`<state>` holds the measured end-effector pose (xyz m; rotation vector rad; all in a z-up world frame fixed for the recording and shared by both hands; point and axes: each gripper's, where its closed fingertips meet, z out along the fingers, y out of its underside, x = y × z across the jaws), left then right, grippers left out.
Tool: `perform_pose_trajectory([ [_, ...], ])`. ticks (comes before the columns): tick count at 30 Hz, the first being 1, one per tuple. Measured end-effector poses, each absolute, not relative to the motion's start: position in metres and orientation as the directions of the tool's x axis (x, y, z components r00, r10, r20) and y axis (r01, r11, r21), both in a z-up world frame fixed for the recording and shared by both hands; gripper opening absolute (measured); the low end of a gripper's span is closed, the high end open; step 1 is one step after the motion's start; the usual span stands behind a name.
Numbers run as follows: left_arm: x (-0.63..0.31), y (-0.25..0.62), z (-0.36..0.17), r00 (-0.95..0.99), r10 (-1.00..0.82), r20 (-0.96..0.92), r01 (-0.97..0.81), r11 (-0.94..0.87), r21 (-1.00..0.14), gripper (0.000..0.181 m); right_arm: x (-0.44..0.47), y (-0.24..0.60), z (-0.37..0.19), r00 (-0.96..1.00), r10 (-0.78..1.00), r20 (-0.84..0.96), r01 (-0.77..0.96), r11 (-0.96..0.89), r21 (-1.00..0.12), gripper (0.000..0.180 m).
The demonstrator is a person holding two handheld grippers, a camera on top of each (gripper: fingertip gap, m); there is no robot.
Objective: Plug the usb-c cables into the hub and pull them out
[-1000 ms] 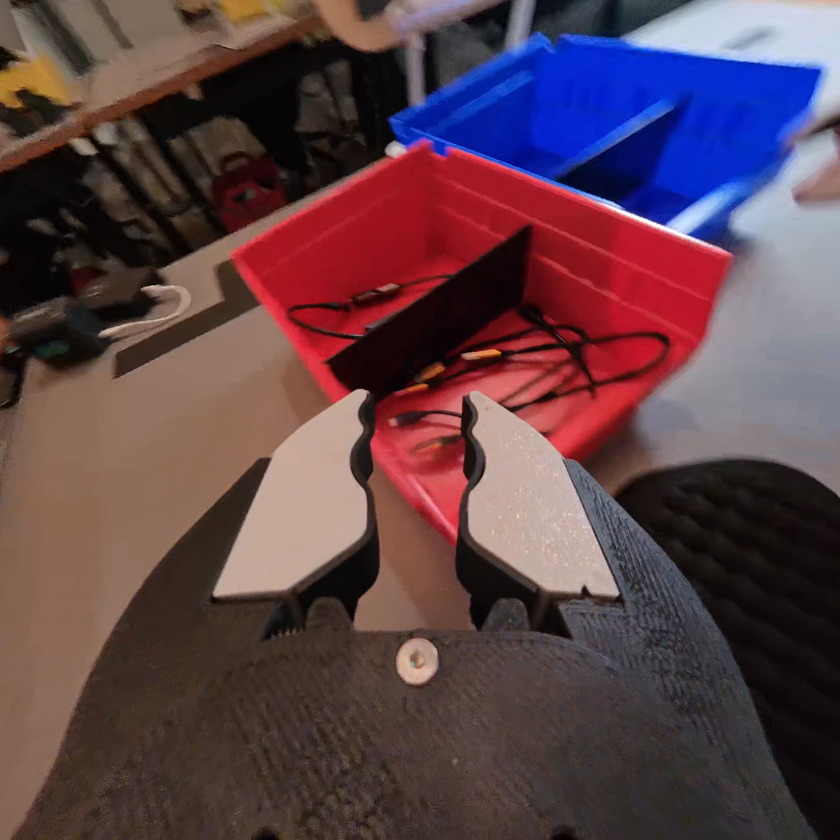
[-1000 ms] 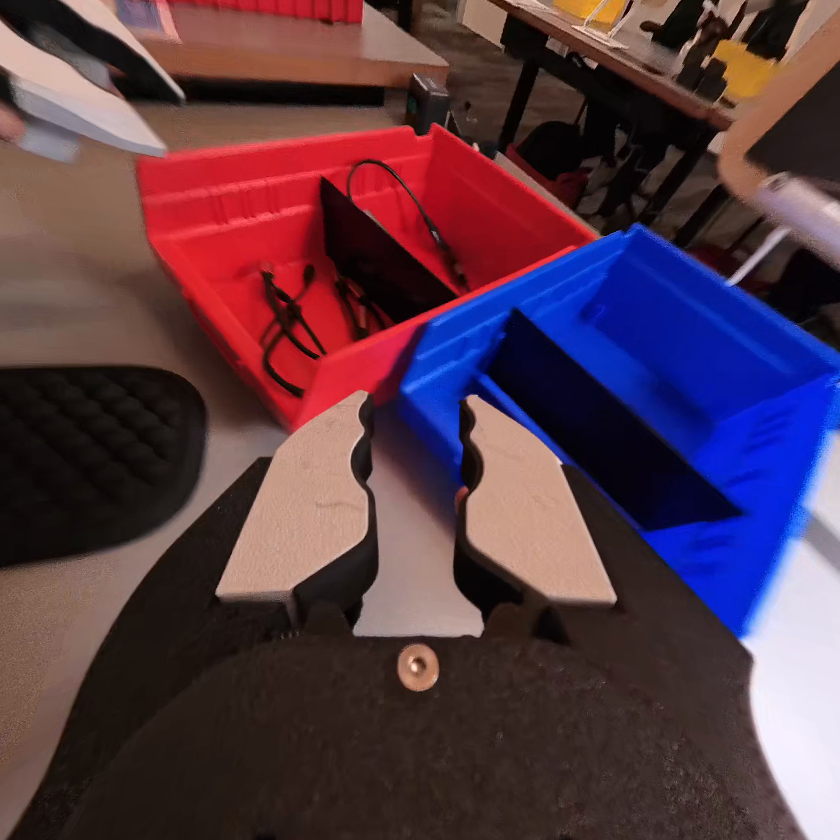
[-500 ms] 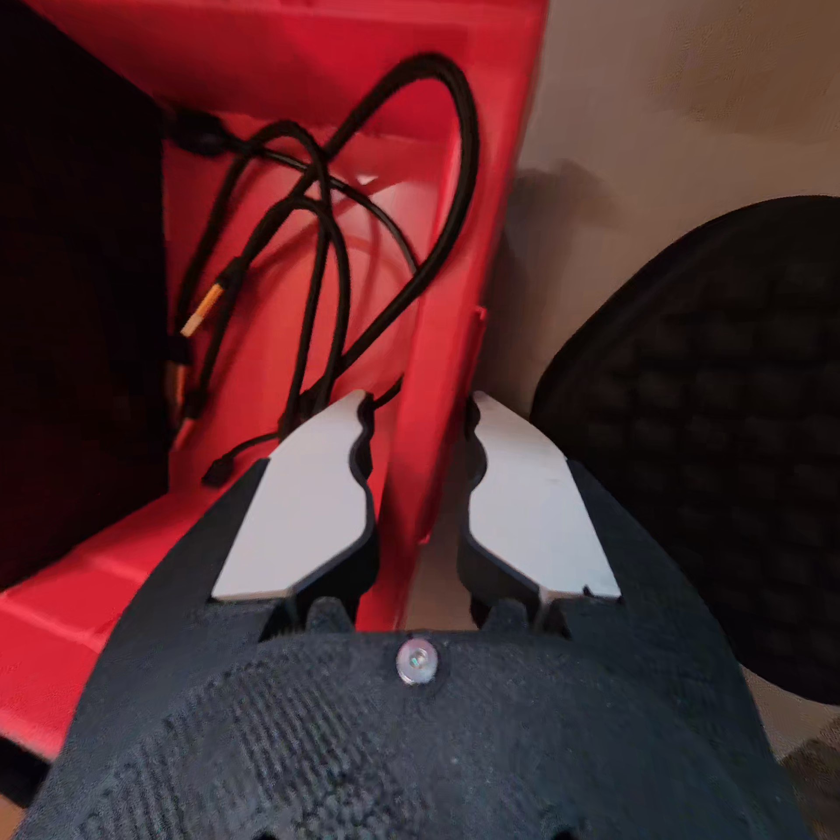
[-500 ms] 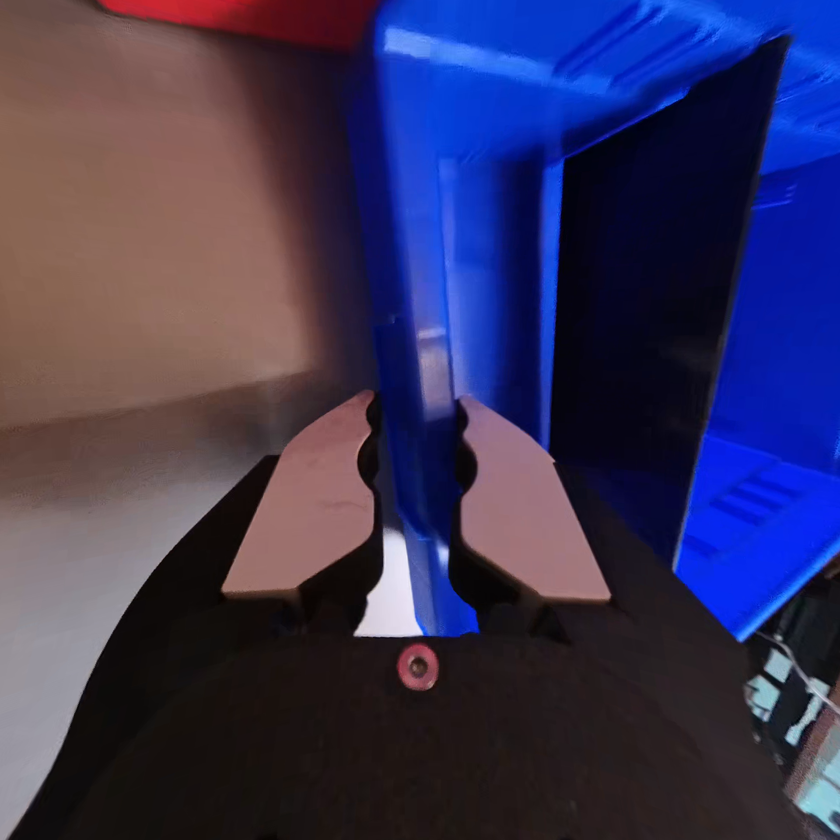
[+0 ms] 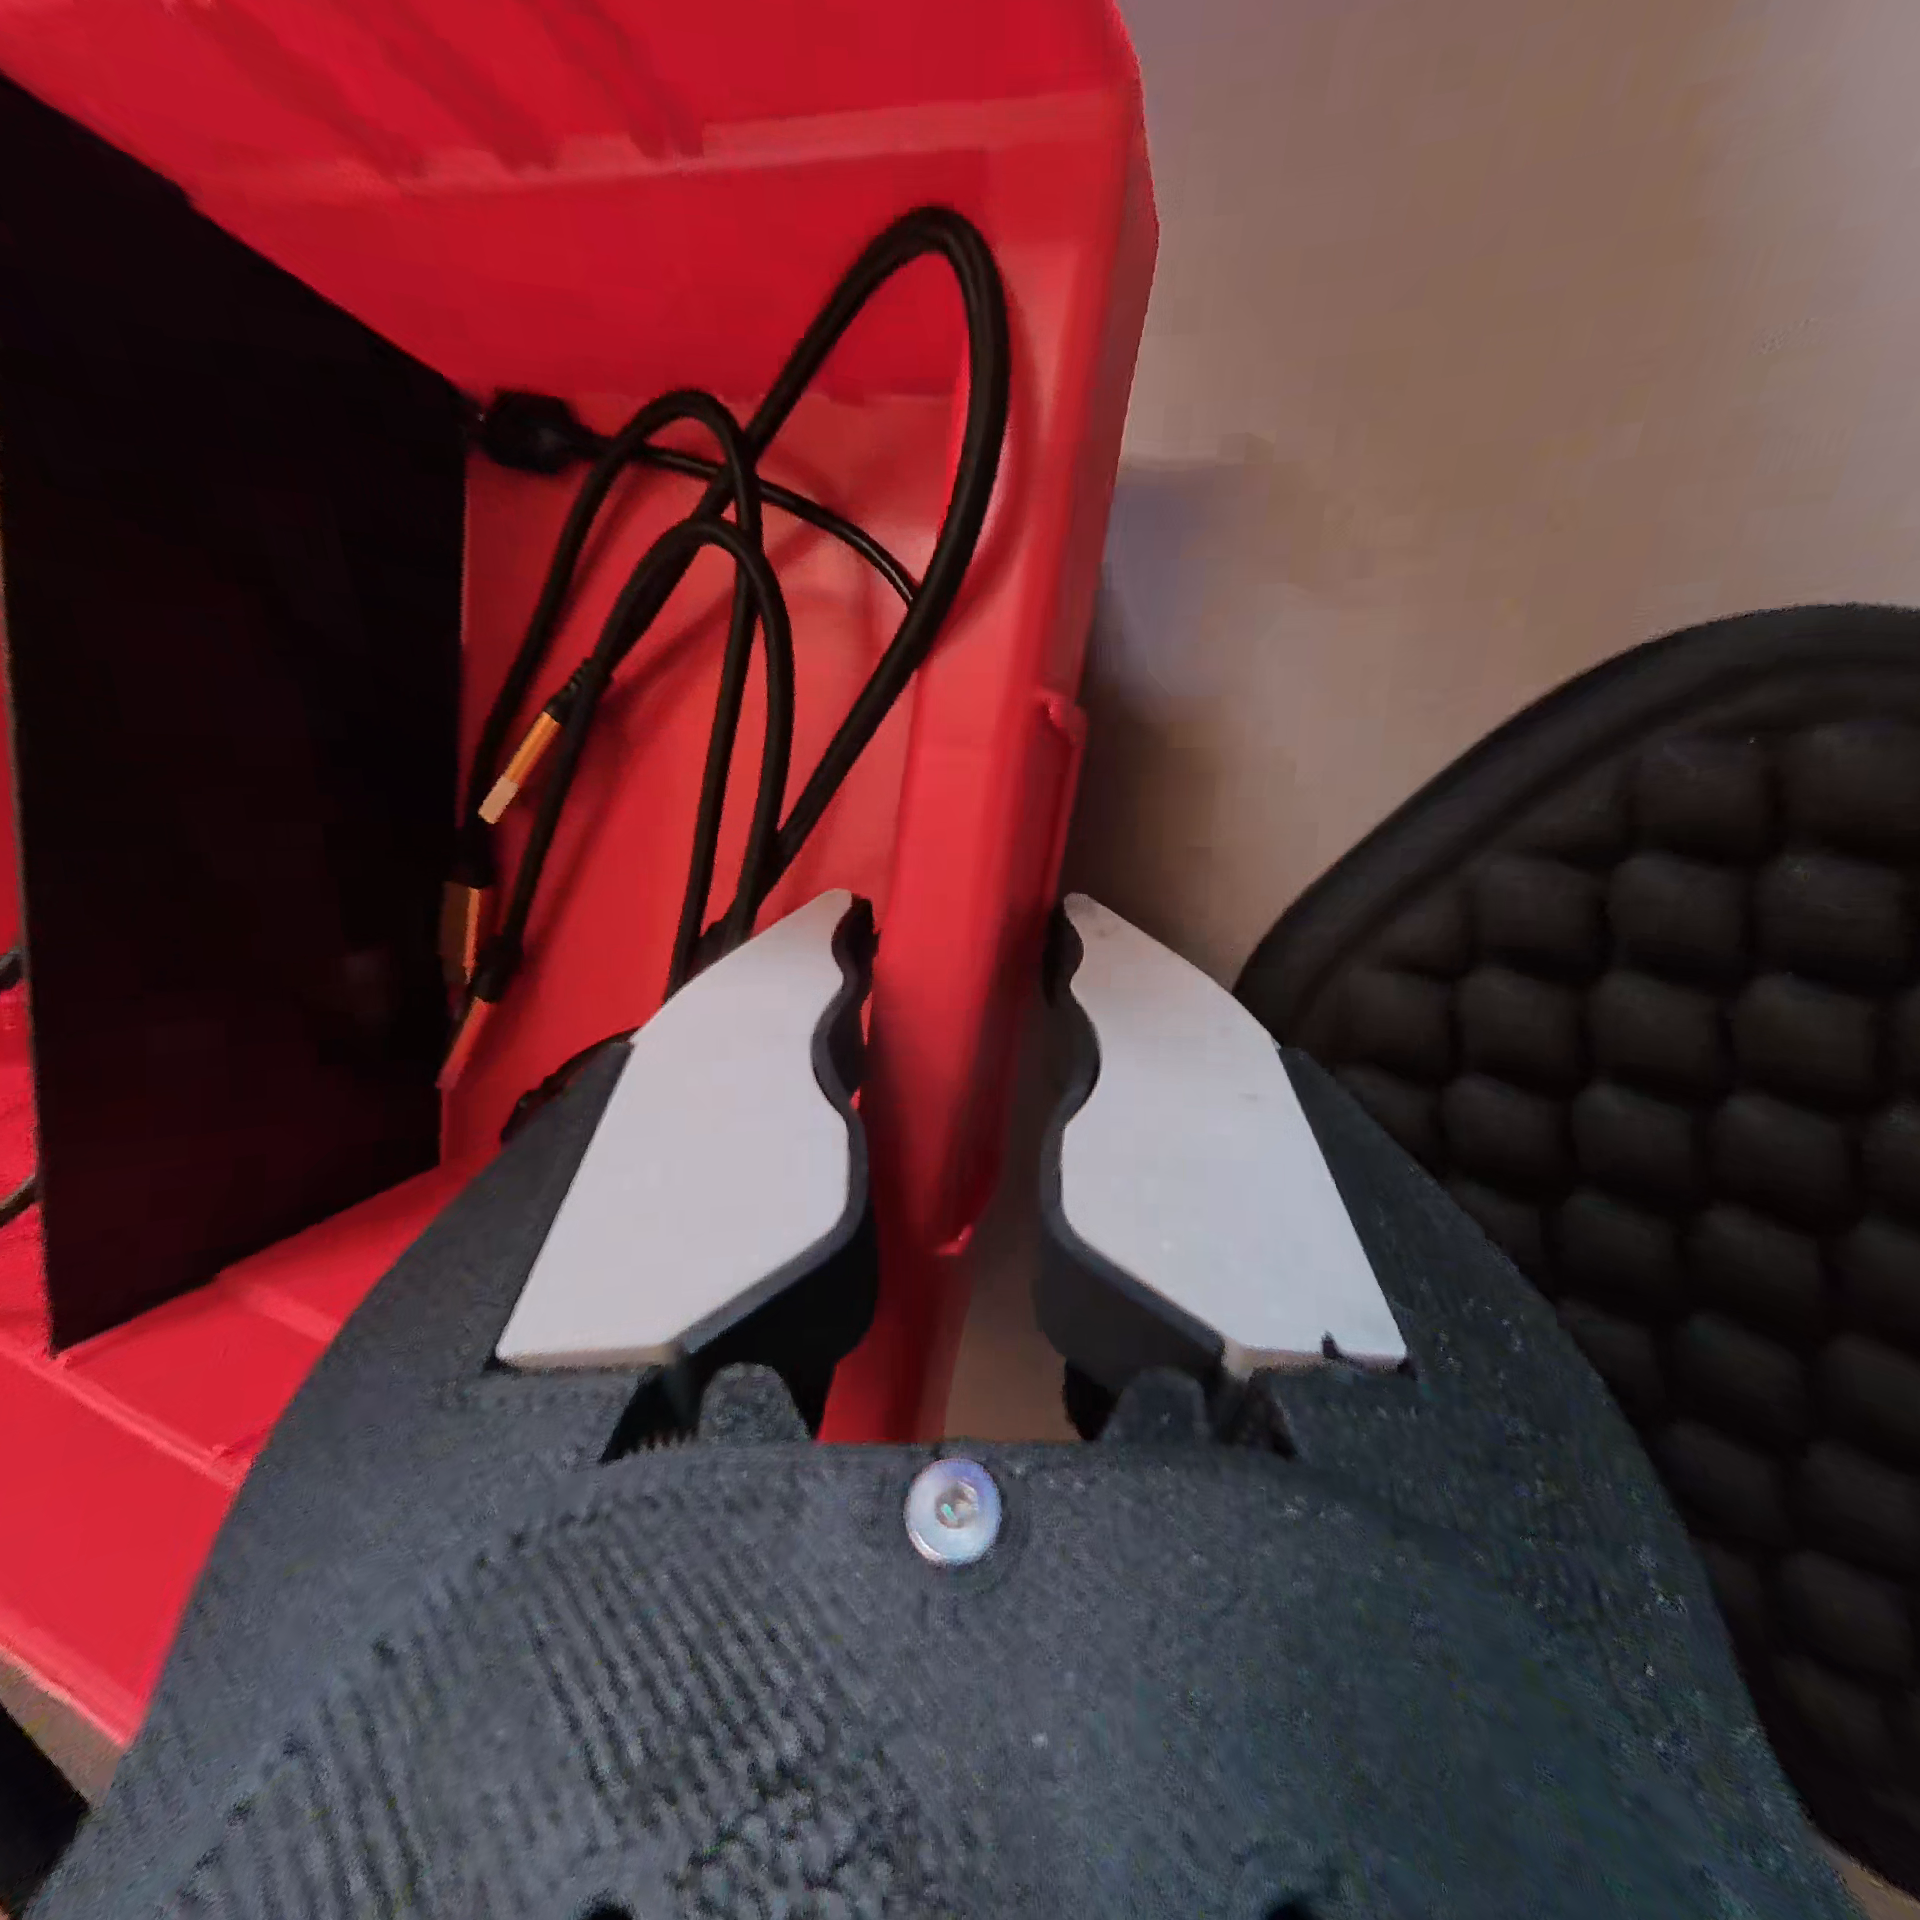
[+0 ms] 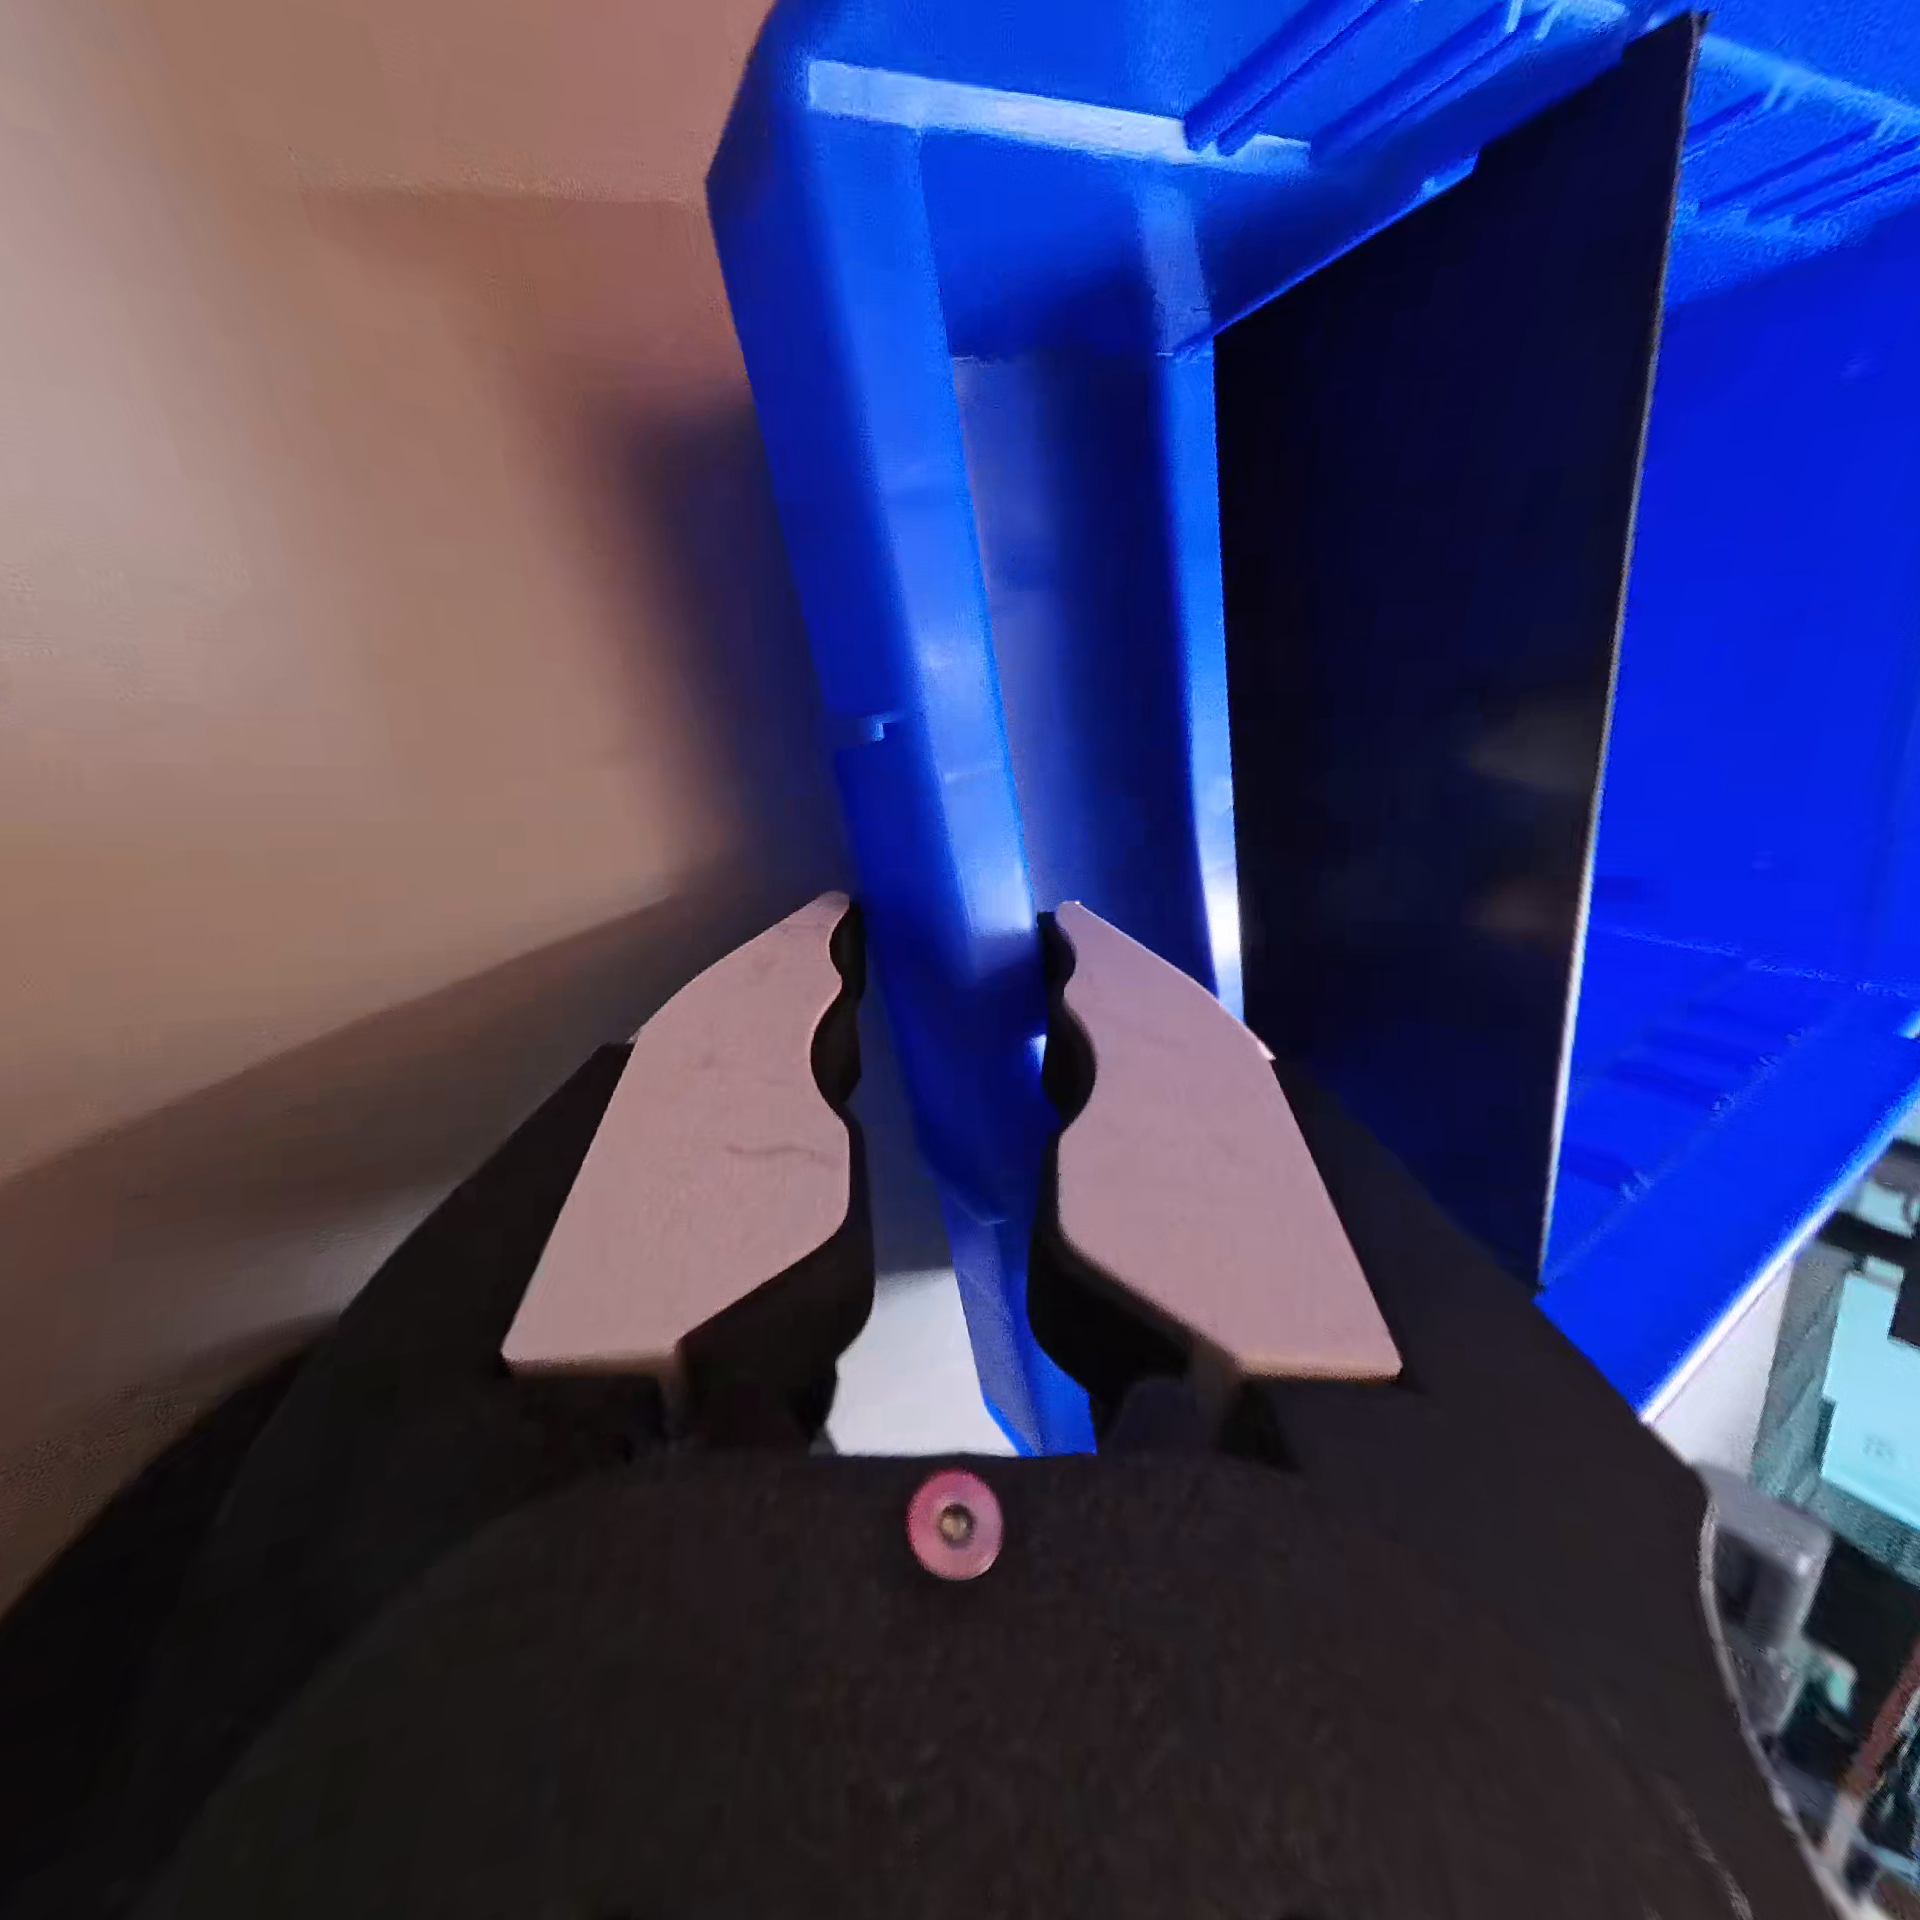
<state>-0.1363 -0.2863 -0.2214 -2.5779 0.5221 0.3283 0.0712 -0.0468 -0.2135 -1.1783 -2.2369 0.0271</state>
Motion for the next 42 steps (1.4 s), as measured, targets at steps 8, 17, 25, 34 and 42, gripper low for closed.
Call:
perform_pose_trajectory([
  [8,-0.174,-0.261,-0.222,0.907,-0.264,-0.329,-0.388,-0.827,-0.406,0.033,0.102,0.031,-0.215,-0.312,0.812,0.494,0.835,0.482,-0.266,0.031],
  [17,-0.232,-0.228,-0.224,0.915,-0.223,-0.336,-0.352,-0.847,-0.397,0.033,0.082,0.099,-0.217,-0.284,0.826,0.487,0.852,0.45,-0.266,0.03],
  [25,-0.242,-0.224,-0.223,0.908,-0.213,-0.36,-0.361,-0.834,-0.417,0.034,0.062,0.076,-0.181,-0.15,0.921,0.358,0.764,0.338,-0.549,0.043],
  [34,-0.243,-0.228,-0.177,0.957,-0.061,-0.283,-0.229,-0.755,-0.614,0.04,0.028,0.017,-0.101,-0.002,0.985,0.174,0.213,0.17,-0.962,0.036],
  [42,-0.331,-0.236,-0.076,0.966,0.164,-0.201,-0.025,-0.711,-0.702,0.034,0.019,-0.002,-0.11,-0.032,0.994,0.104,0.092,0.106,-0.99,0.034],
])
